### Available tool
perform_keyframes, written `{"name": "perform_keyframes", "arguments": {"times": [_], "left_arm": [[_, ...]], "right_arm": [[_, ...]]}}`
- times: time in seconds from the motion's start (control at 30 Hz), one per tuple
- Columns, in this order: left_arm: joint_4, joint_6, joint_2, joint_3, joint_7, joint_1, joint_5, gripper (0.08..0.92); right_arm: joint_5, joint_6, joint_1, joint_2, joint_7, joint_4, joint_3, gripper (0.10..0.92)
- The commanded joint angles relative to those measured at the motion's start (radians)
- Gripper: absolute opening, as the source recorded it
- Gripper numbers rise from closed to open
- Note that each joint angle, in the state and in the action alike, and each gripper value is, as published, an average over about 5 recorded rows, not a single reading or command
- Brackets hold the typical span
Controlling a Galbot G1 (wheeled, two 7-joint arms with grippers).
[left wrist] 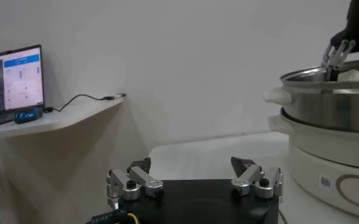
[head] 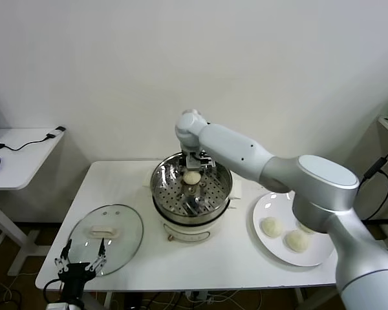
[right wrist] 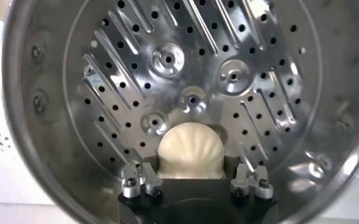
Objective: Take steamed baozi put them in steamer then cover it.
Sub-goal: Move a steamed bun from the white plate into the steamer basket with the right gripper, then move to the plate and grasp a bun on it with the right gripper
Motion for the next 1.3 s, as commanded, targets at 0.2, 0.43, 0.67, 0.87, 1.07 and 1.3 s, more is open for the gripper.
{"name": "perform_keyframes", "arguments": {"times": [0.2,0.43,0.67,0.87,1.07,1.3], "left_arm": [[0.008,0.008,0.0,0.002,-0.001,-0.009,-0.003,0.823],[0.005,0.012,-0.001,0.007,-0.002,-0.012,0.0,0.823],[-0.002,0.015,0.002,0.013,-0.001,-0.015,0.006,0.823],[-0.011,0.014,0.001,0.019,-0.001,-0.008,0.011,0.823],[-0.013,0.011,0.0,0.019,0.0,0.0,0.011,0.823],[-0.015,0.01,0.0,0.018,0.0,0.005,0.011,0.823]], "right_arm": [[-0.007,-0.001,0.004,-0.007,0.006,-0.007,0.019,0.799],[0.14,-0.019,0.087,-0.084,-0.002,0.082,0.008,0.822],[0.53,-0.227,0.258,-0.288,0.037,0.221,-0.139,0.823],[0.946,-0.557,0.382,-0.523,0.111,0.322,-0.366,0.823],[1.155,-0.879,0.392,-0.697,0.079,0.364,-0.431,0.823],[1.24,-1.006,0.265,-0.838,0.076,0.421,-0.419,0.823]]}}
